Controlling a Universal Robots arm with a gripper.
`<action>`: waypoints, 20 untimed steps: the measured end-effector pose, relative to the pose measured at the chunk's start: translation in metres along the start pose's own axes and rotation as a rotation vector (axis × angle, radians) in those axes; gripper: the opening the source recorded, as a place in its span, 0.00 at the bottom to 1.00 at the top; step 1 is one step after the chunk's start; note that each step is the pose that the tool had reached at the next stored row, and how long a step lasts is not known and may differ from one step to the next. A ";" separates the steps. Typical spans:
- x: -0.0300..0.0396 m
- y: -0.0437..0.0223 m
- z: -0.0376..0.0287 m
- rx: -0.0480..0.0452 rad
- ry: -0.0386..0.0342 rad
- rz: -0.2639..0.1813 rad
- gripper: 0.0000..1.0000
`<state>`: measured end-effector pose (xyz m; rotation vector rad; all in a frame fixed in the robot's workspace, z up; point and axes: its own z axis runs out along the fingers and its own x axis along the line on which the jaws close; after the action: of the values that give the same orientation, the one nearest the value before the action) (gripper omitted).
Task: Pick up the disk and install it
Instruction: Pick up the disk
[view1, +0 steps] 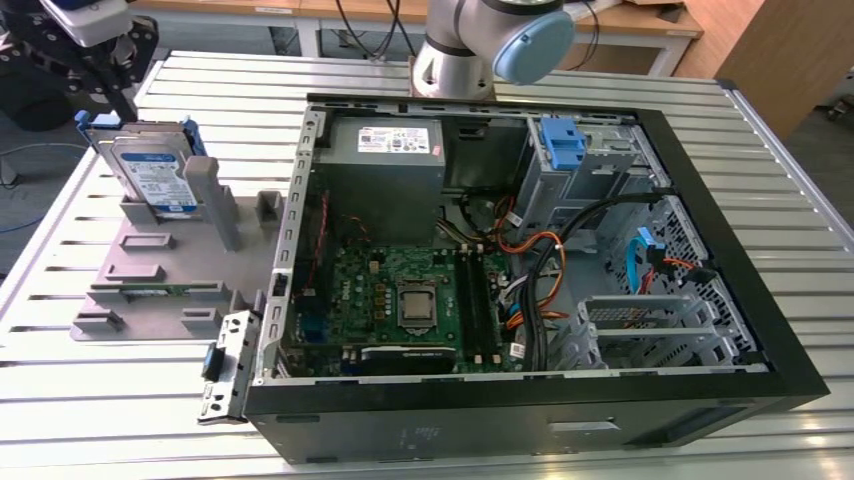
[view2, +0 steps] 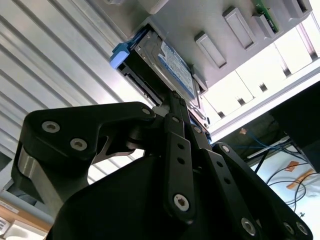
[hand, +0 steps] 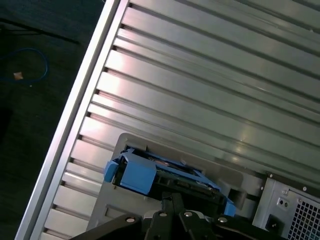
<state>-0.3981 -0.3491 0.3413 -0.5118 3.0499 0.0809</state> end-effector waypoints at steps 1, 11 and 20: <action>0.0000 0.0000 0.0000 -0.0006 0.0004 -0.010 0.11; 0.0000 0.0000 0.0000 -0.0063 0.0048 -0.112 0.11; 0.0000 0.0000 0.0001 -0.0082 0.0063 -0.145 0.11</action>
<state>-0.3981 -0.3491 0.3412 -0.7327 3.0084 0.0863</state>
